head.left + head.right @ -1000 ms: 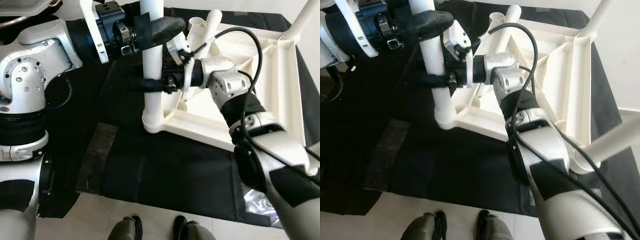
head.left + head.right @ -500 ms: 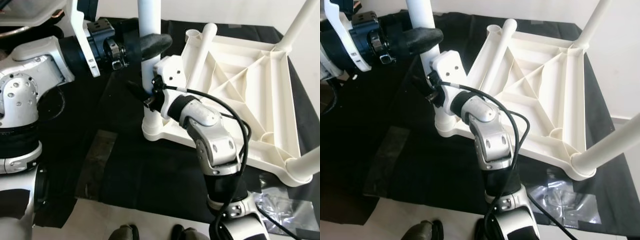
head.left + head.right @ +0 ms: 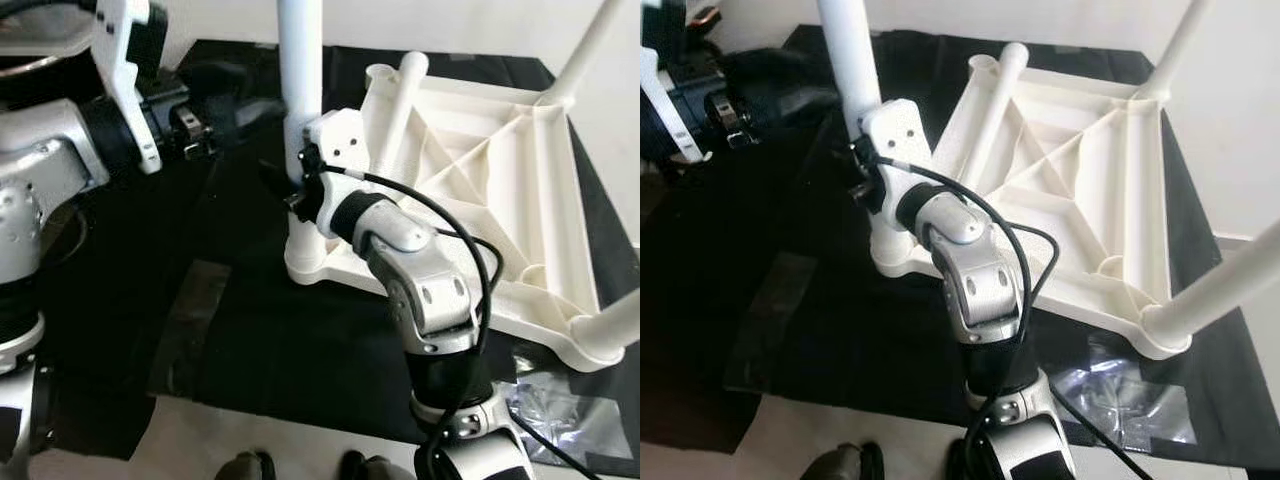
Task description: Building children table
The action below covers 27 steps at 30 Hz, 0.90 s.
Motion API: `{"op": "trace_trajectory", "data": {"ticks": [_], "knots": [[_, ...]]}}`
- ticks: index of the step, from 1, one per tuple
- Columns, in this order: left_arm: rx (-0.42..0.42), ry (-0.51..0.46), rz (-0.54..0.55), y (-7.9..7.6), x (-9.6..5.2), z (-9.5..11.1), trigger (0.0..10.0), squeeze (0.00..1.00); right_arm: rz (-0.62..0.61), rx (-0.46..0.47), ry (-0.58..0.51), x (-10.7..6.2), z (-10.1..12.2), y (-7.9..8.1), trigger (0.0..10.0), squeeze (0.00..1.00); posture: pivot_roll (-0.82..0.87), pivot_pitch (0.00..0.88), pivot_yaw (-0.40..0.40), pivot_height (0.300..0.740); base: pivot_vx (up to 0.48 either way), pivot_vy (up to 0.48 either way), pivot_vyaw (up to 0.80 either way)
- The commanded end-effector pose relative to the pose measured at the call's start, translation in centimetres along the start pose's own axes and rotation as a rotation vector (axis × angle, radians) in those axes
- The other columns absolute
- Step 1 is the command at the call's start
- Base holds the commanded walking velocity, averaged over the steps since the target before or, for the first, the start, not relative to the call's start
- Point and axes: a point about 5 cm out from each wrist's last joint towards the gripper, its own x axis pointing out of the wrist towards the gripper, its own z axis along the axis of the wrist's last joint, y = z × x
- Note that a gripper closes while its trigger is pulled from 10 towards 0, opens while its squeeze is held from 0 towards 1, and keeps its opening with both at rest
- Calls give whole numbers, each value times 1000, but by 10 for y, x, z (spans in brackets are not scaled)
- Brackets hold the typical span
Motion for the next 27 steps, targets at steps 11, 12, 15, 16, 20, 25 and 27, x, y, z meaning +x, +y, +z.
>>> {"op": "trace_trajectory", "data": {"ticks": [11,12,15,16,20,25,27], "knots": [[-66,36,433,28,-98,-29,10000,0,-5,105,62,-3,-20,-7,10000,1000,62,234,-27,740,0,0,0],[-88,49,463,23,-104,-39,10000,0,32,126,31,-3,-16,-8,10000,1000,65,241,-29,740,0,0,0],[-133,92,487,8,-111,-62,10000,0,113,145,-38,-5,-3,-10,10000,1000,63,245,-28,740,0,0,0],[-133,92,487,8,-111,-62,10000,0,113,145,-38,-5,-3,-10,10000,1000,63,245,-28,740,0,0,0],[-221,141,492,-19,-112,-94,10000,0,286,75,-88,-8,10,-22,10000,1000,69,253,-33,740,0,0,0],[-283,188,476,-49,-108,-117,10000,0,456,-14,-102,-11,18,-38,10000,765,73,255,-34,740,0,0,0],[-301,195,472,-60,-105,-123,10000,0,522,-56,-91,-11,18,-43,10000,0,81,259,-35,740,0,0,0]]}}
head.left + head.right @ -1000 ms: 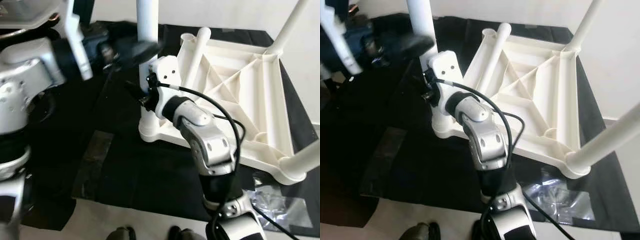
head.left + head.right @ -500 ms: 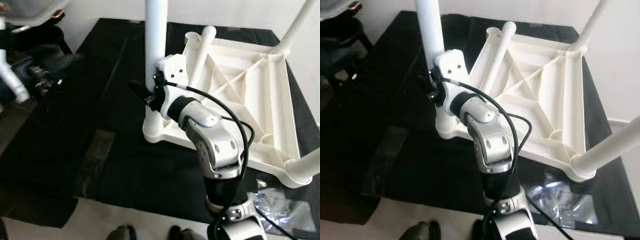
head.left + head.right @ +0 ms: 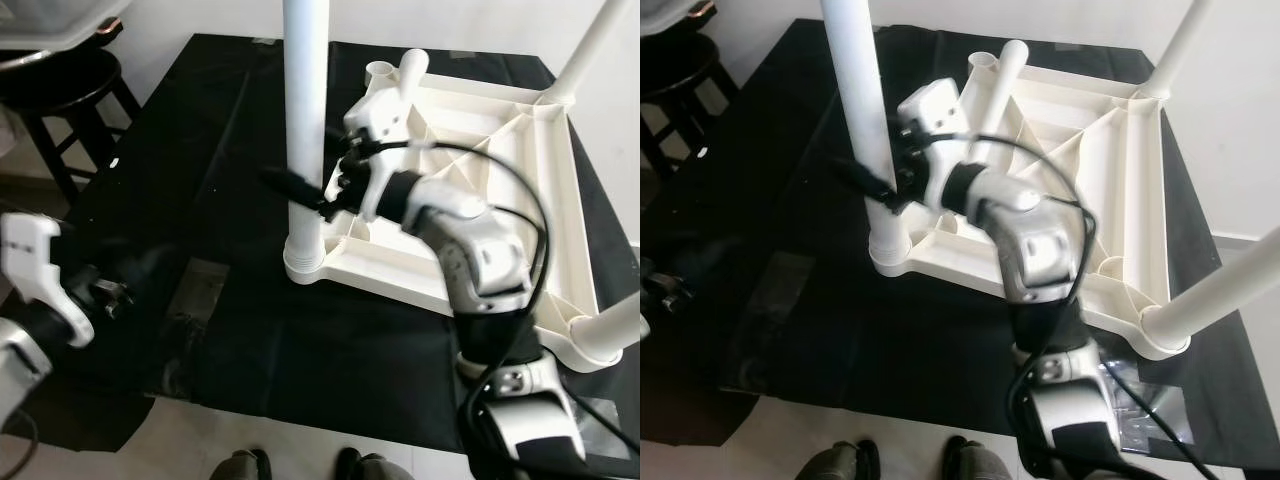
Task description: Building children table
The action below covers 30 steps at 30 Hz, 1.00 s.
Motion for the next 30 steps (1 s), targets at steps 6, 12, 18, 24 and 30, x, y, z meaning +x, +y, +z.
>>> {"op": "trace_trajectory", "data": {"ticks": [6,12,18,24,30], "knots": [[-4,41,-20,-49,-11,-29,10000,0,272,2,7,-4,1,-20,10000,0,94,269,-42,740,0,0,0],[-70,41,-18,-87,-24,-44,10000,0,392,33,-11,-1,1,-29,5765,0,105,281,-52,740,0,0,0],[-69,29,16,-100,-27,-53,10000,0,447,42,-11,-2,-5,-30,0,0,109,285,-58,740,0,0,0],[-40,-13,60,-96,-24,-51,10000,0,467,55,-1,-5,-14,-30,0,0,102,285,-60,740,0,0,0],[8,-52,15,-104,-13,-51,10000,0,155,50,64,-15,-40,-35,0,0,73,274,-68,740,0,0,0]]}}
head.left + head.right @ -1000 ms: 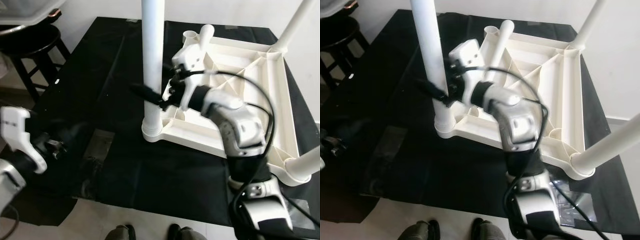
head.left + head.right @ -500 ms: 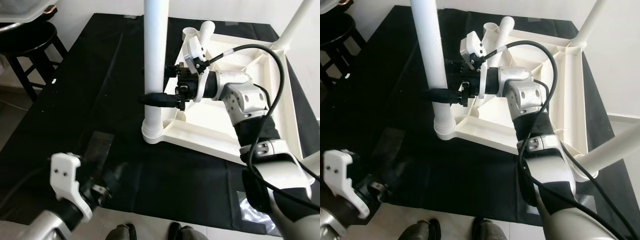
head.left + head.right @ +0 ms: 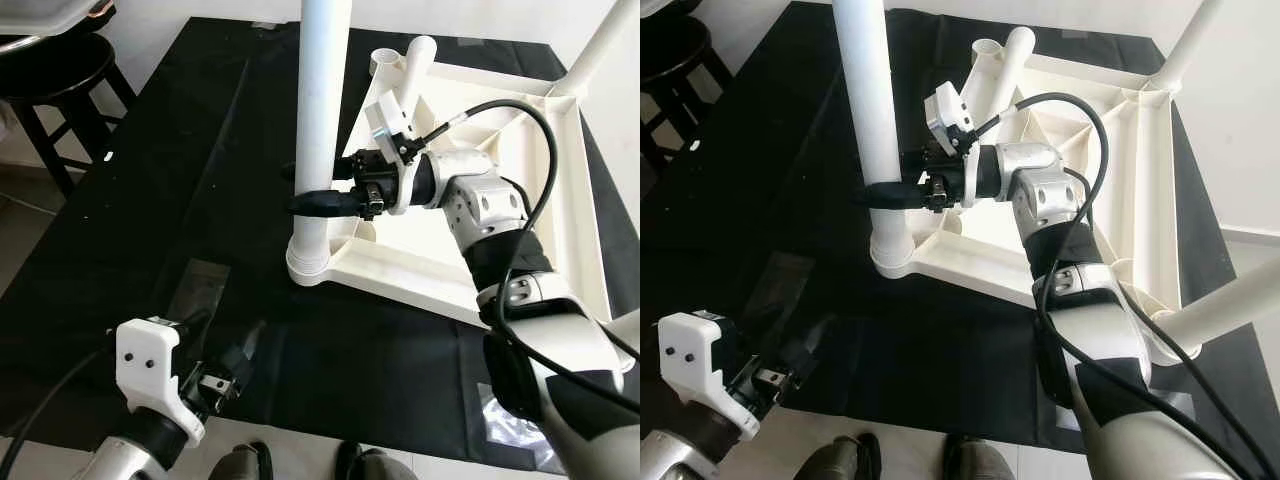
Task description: Building children table
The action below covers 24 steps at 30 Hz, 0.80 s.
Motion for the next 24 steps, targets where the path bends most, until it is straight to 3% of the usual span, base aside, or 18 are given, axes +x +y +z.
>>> {"op": "trace_trajectory", "data": {"ticks": [1,2,4,5,6,7,9,10,12,17,18,19,23,24], "knots": [[18,15,0,0,-1,-4,10000,0,-157,51,73,-9,-22,-2,0,0,73,274,-68,740,0,0,0],[24,4,-8,0,2,-5,10000,0,-308,79,97,-11,-35,6,0,0,67,271,-74,740,0,0,0],[25,-1,-11,0,2,-5,10000,0,-364,98,104,-12,-40,10,0,0,67,271,-74,740,0,0,0],[21,-5,-19,1,3,-5,10000,0,-500,103,165,-10,-52,20,0,0,63,263,-71,740,0,0,0],[16,-9,-23,2,4,-6,10000,0,-694,79,270,-12,-68,39,0,0,46,258,-65,740,0,0,0],[16,-9,-23,2,4,-6,10000,0,-694,79,270,-12,-68,39,0,0,46,258,-65,740,0,0,0],[10,-14,-28,5,6,-8,10000,0,-879,76,348,-11,-79,78,0,0,46,248,-58,740,0,0,0],[10,-14,-28,5,6,-8,10000,0,-879,76,348,-11,-79,78,0,0,46,248,-58,740,0,0,0],[22,-14,-39,6,9,-10,10000,0,-871,110,333,1,-79,95,0,0,38,225,-46,740,0,0,0],[53,-14,-77,7,15,-14,10000,0,-854,135,308,15,-76,96,0,0,43,188,-47,740,0,0,0],[59,-15,-87,7,18,-15,10000,0,-847,129,308,17,-74,93,1294,0,44,182,-46,740,0,0,0],[62,-16,-95,8,19,-16,10000,0,-857,126,303,17,-71,90,10000,0,45,178,-46,740,0,0,0],[60,-16,-101,9,21,-17,10000,0,-832,79,281,18,-64,81,10000,0,44,167,-44,740,0,0,0],[57,-16,-105,9,22,-18,10000,0,-843,95,249,18,-59,80,10000,1000,44,163,-41,740,0,0,0]]}}
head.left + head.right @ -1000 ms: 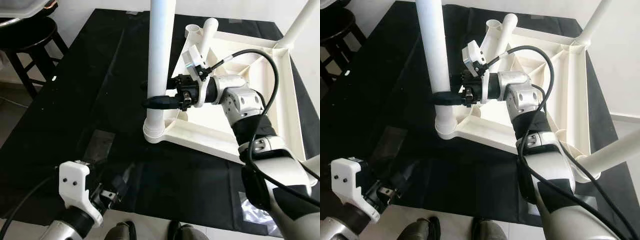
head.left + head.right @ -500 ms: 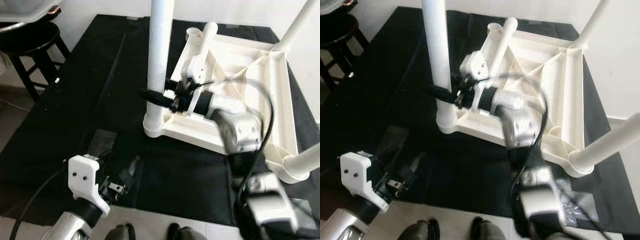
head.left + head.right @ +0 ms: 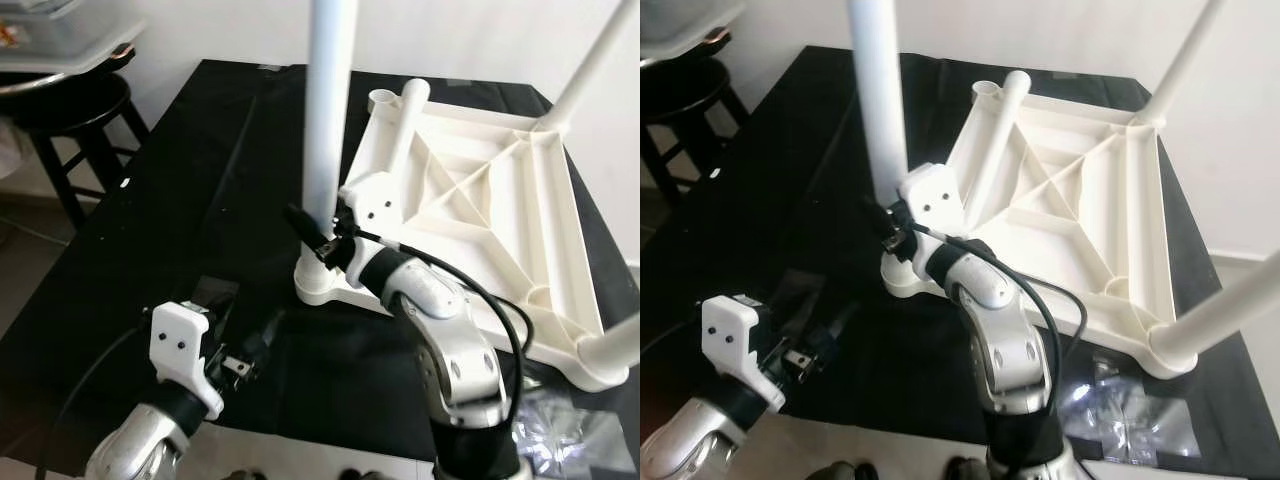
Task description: Building children table
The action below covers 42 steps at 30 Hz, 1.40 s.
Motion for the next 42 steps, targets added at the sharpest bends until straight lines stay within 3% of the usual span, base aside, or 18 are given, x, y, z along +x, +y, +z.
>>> {"op": "trace_trajectory", "data": {"ticks": [1,5,8,9,10,11,13,23,24,26,27,35,38,42], "knots": [[1,24,-5,1,-2,-6,10000,0,6,48,89,-1,-19,-7,10000,1000,48,162,-41,740,0,0,0],[-4,21,-11,2,0,-7,10000,0,138,96,-8,5,-3,-12,10000,1000,52,157,-41,740,0,0,0],[45,-9,11,2,1,-4,10000,0,366,50,-76,5,8,-25,10000,1000,64,155,-34,740,0,0,0],[52,-12,10,1,2,-4,10000,0,463,-29,-74,2,7,-31,10000,875,75,156,-34,740,0,0,0],[52,-12,10,1,2,-4,10000,0,463,-29,-74,2,7,-31,10000,875,75,156,-34,740,0,0,0],[55,-11,6,0,2,-5,10000,0,551,-56,-57,1,5,-39,10000,0,78,156,-35,740,0,0,0],[52,-9,0,0,2,-5,10000,0,686,-52,-31,-1,5,-53,10000,0,89,161,-32,740,0,0,0],[50,-5,1,0,-2,-5,10000,0,861,-101,-13,14,16,-66,10000,0,110,172,-27,740,0,0,0],[51,-4,1,0,-3,-5,10000,0,875,-89,-25,18,19,-66,3059,0,120,176,-27,740,0,0,0],[51,-4,1,0,-3,-5,10000,0,875,-89,-25,18,19,-66,3059,0,120,176,-27,740,0,0,0],[52,-3,3,0,-4,-5,10000,0,903,-75,-29,20,20,-66,0,0,125,180,-27,740,0,0,0],[53,-5,7,-1,-3,-5,10000,0,990,-71,-33,21,20,-75,0,0,112,188,-37,740,0,0,0],[48,-10,7,-2,-1,-6,10000,0,967,-74,-24,17,15,-79,0,0,85,192,-54,740,0,0,0],[43,-20,10,-2,0,-6,10000,0,808,-57,-48,18,5,-73,0,0,58,185,-62,740,0,0,0]]}}
